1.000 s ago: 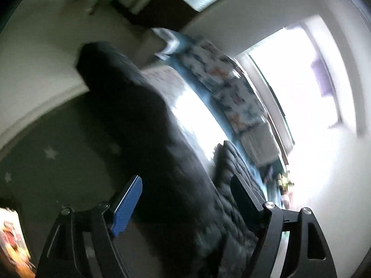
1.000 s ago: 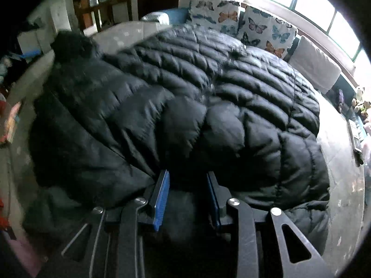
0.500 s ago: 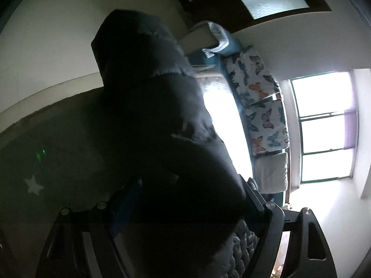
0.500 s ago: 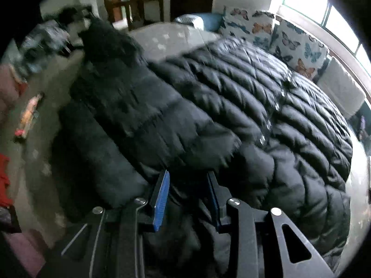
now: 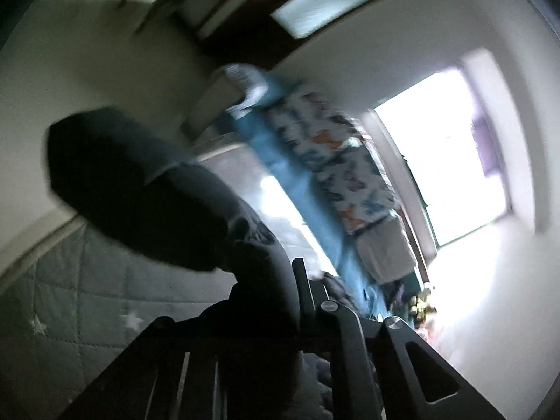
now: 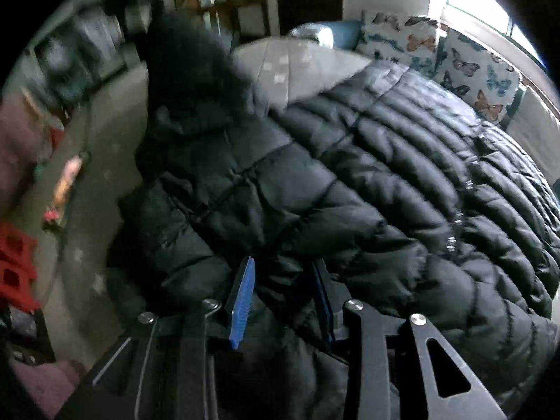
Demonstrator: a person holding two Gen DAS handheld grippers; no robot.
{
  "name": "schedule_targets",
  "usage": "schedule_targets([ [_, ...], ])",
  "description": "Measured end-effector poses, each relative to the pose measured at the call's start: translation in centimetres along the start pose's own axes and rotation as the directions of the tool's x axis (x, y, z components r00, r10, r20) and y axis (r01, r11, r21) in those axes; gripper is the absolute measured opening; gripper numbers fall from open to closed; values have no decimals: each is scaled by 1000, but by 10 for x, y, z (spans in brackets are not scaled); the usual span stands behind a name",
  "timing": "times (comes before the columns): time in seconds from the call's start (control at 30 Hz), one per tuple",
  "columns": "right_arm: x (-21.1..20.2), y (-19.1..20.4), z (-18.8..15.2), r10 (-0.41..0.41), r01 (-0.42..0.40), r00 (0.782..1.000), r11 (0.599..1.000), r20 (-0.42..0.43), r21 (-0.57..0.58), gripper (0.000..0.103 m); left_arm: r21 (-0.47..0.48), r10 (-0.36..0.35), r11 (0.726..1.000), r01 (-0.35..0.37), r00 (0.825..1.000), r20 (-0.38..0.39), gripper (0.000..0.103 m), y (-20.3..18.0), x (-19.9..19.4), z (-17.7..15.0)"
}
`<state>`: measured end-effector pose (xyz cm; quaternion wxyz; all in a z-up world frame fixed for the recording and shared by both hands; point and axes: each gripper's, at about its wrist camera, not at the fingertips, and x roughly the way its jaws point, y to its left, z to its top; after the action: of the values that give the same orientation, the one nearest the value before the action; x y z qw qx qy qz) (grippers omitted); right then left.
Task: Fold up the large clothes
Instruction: 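Lift the jacket side with the left tool and fold it over the body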
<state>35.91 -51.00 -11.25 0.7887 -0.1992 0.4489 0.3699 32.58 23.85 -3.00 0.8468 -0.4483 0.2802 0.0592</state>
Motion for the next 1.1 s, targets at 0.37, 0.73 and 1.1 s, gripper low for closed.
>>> schedule_targets([
  [0.37, -100, -39, -33, -102, 71, 976, 984, 194, 161, 37, 511, -127, 845, 158, 987, -95, 14, -227, -33, -122],
  [0.73, -158, -130, -133, -304, 183, 936, 851, 178, 493, 37, 751, 3, 577, 322, 918, -396, 24, -269, 39, -357],
  [1.1, -204, -161, -172, -324, 103, 913, 771, 248, 629, 37, 786, 135, 503, 358, 866, -481, 41, -228, 78, -447],
])
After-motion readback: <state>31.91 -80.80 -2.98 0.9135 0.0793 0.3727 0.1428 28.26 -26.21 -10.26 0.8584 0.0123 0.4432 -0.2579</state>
